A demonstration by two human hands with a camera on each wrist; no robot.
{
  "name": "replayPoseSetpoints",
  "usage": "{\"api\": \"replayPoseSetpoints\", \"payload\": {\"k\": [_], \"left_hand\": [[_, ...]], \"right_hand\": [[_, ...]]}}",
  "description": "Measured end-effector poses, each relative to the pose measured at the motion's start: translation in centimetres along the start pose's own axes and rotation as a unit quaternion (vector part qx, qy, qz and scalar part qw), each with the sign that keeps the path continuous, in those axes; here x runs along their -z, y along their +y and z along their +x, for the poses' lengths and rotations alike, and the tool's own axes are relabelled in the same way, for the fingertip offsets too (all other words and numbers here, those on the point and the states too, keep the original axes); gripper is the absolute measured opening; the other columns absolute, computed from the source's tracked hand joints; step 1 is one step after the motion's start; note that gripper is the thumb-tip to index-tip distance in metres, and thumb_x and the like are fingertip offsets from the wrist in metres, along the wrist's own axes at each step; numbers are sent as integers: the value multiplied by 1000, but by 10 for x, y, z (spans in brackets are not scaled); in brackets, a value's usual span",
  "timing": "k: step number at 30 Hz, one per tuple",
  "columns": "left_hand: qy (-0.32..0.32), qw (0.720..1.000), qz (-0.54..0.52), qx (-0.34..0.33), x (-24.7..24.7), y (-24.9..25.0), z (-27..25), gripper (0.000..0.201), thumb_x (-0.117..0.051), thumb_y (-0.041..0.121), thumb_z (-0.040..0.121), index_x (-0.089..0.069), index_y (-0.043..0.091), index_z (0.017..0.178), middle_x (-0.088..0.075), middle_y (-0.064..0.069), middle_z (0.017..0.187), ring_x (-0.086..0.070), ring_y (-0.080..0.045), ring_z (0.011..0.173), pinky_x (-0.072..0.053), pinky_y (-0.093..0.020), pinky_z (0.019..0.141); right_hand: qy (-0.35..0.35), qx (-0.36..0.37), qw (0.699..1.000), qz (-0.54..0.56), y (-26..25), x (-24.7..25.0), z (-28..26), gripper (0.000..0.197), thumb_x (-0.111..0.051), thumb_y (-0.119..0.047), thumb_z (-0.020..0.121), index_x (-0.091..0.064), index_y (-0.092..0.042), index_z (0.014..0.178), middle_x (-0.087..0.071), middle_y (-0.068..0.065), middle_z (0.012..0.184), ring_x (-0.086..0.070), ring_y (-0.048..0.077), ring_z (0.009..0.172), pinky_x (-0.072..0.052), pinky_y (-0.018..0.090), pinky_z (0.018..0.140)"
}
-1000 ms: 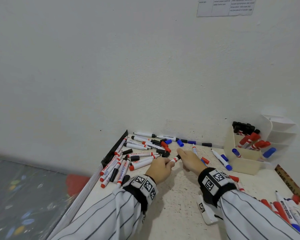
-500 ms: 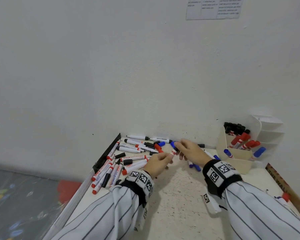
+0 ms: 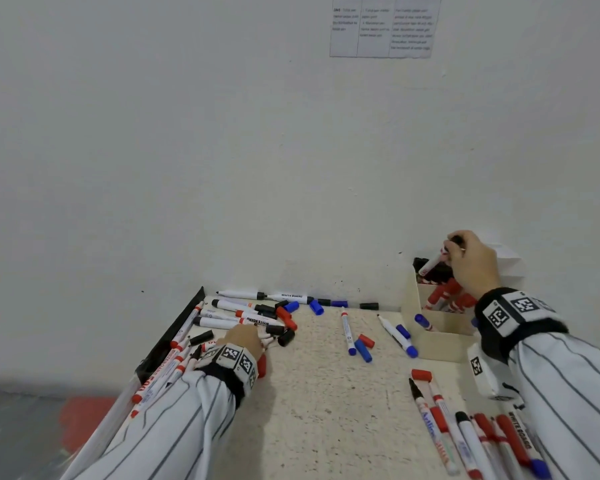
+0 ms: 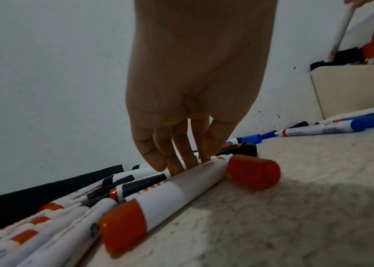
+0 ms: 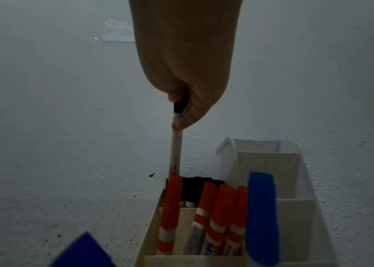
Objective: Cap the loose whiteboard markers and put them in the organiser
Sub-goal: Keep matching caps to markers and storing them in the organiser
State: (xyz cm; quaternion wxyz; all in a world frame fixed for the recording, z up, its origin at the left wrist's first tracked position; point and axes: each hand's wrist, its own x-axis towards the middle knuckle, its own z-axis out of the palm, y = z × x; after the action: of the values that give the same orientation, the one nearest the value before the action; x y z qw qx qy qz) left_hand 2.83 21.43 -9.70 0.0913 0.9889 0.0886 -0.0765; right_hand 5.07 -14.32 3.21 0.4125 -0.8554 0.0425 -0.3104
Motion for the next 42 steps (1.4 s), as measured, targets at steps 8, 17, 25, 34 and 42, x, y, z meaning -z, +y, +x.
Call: {"api": "replayPoseSetpoints", "payload": {"k": [8,17,25,34,42], "left_hand": [[-12,1000,-23,-11,-2,-9,13,29,-52,35,94,-62,13,109,-66,0,109,-61,-15,101,-48,-26,94],[0,999,-41,-18,6,-16,9,40,-59,42,88,-55,11,113,-59,-3,113,-56,-14,99,-45,-23,88],[102,959,-262,23,30,-11,8,27,-46,15,95,-58,7,118,-60,-9,120,-55,-21,111,-42,-26,91],[60,875,-475,69,28,1,-3,20,-53,24,90,-58,15,107,-65,-12,108,-64,-29,98,-52,-42,89],[-13,904,-421,70,18,7,-20,14,-48,17,93,-51,15,80,-49,3,74,-51,-17,85,-42,-24,72]], "right_hand": [[-41,-32,995,-80,12,-19,20,25,-42,-12,97,-56,-1,115,-61,21,111,-56,34,103,-44,34,86],[-58,-50,987,-142,14,-43,21,14,-45,-5,95,-53,-3,107,-59,22,96,-54,29,77,-34,24,58],[-176,-64,946,-266,25,-58,26,26,-41,-3,95,-57,0,114,-60,23,113,-55,36,104,-42,40,89],[-266,-86,910,-305,26,-58,22,38,-40,-17,97,-34,1,131,-41,24,137,-44,36,121,-37,35,93],[-244,-63,921,-298,33,-61,19,35,-41,-9,94,-51,3,125,-45,16,138,-48,34,117,-38,34,96]]}}
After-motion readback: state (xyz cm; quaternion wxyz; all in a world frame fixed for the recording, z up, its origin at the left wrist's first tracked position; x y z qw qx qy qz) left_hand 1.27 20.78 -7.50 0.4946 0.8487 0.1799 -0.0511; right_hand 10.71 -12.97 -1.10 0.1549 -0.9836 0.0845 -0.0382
